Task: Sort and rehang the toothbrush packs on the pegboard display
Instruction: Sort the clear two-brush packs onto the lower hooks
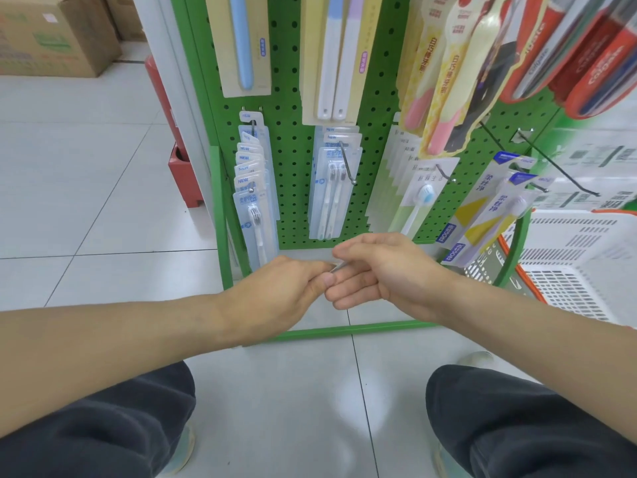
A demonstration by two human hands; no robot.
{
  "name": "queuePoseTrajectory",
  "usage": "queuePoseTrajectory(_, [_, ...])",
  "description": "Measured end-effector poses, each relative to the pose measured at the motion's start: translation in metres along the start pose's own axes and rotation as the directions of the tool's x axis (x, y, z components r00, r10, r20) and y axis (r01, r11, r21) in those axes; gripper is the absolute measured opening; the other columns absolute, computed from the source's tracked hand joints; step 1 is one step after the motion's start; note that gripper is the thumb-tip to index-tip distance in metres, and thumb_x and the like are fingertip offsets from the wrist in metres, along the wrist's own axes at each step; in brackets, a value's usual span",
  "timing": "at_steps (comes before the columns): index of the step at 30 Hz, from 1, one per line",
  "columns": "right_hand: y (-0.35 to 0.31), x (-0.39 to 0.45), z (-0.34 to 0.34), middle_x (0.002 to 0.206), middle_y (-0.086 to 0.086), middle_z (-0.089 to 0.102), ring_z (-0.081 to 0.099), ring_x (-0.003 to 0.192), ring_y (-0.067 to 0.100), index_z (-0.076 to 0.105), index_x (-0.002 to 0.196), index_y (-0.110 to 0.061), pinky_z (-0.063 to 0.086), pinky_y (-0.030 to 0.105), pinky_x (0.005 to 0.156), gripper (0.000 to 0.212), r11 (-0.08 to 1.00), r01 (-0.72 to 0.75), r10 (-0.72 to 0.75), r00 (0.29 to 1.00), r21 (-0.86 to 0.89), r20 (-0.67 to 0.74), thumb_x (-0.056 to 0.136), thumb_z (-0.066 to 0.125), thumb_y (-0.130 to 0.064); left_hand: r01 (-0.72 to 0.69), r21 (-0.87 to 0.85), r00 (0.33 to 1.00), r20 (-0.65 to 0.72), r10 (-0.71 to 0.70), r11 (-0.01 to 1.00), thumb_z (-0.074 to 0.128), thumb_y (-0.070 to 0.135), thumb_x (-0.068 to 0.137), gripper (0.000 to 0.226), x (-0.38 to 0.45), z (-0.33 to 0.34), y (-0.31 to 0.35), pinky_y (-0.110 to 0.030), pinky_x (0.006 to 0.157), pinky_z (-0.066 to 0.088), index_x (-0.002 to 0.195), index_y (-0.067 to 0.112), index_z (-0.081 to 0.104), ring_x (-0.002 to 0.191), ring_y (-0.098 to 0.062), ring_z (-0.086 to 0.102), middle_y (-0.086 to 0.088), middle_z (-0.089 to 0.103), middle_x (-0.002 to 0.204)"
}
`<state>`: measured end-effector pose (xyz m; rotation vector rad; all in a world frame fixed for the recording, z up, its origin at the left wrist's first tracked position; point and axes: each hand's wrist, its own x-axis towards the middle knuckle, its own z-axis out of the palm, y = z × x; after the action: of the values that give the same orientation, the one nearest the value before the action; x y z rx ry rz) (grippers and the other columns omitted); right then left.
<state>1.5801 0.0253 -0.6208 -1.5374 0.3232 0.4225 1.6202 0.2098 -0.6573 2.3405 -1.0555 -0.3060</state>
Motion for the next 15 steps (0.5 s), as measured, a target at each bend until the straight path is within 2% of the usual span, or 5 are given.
queuePoseTrajectory(2, [-0.003,0.000,0.003,0.092,0.031,0.073,0.075,0.074,0.033,0.057,0.106,-0.001,0.064,0.042,0.071,0.011,0.998,0.032,-0.031,0.999,-0.048,0.031,0.099,0.062,-0.009,0.091,-0.131,0.996,0.024,-0.089,0.987,0.046,0.026,0.106,0.026,0.000,-0.005,-0.004,-0.024,0.066,0.051,0.091,0.015,0.065,0.071,-0.007,0.062,0.001,0.065,0.070])
queuePoseTrajectory(6, [-0.004,0.003,0.007,0.093,0.033,0.071,0.075,0.079,0.039,0.057,0.104,-0.003,0.063,0.050,0.078,0.007,0.971,0.125,-0.103,0.988,-0.203,0.116,0.098,0.060,-0.002,0.189,-0.501,0.981,0.134,-0.140,0.845,0.055,0.012,0.102,0.017,-0.004,-0.012,-0.008,-0.026,0.084,0.059,0.112,0.013,0.069,0.096,-0.008,0.072,0.001,0.077,0.100])
queuePoseTrajectory(9, [-0.004,0.007,0.009,0.090,0.029,0.074,0.076,0.075,0.036,0.055,0.103,-0.004,0.064,0.047,0.071,0.003,0.951,0.213,-0.178,0.970,-0.222,0.167,0.102,0.057,-0.002,0.150,-0.486,0.983,0.168,-0.076,0.861,0.054,-0.001,0.098,0.025,-0.010,-0.022,-0.017,-0.031,0.092,0.057,0.118,0.011,0.063,0.106,-0.009,0.068,0.001,0.072,0.110])
queuePoseTrajectory(12, [-0.007,0.011,0.014,0.083,0.017,0.076,0.074,0.064,0.030,0.054,0.101,-0.007,0.063,0.039,0.059,0.003,0.941,0.251,-0.216,0.962,-0.227,0.167,0.103,0.056,-0.006,0.183,-0.392,0.969,0.229,-0.097,0.901,0.051,-0.012,0.086,0.053,-0.017,-0.024,-0.018,-0.036,0.092,0.056,0.121,0.027,0.056,0.109,-0.003,0.063,0.013,0.063,0.115])
queuePoseTrajectory(15, [-0.012,0.012,0.019,0.080,0.014,0.075,0.073,0.060,0.029,0.055,0.102,-0.007,0.062,0.037,0.058,0.004,0.929,0.283,-0.230,0.946,-0.237,0.226,0.103,0.058,-0.009,0.129,-0.300,0.991,0.005,-0.133,0.945,0.064,0.010,0.092,0.026,-0.019,-0.019,-0.017,-0.035,0.081,0.058,0.100,0.034,0.059,0.087,-0.004,0.069,0.021,0.066,0.094])
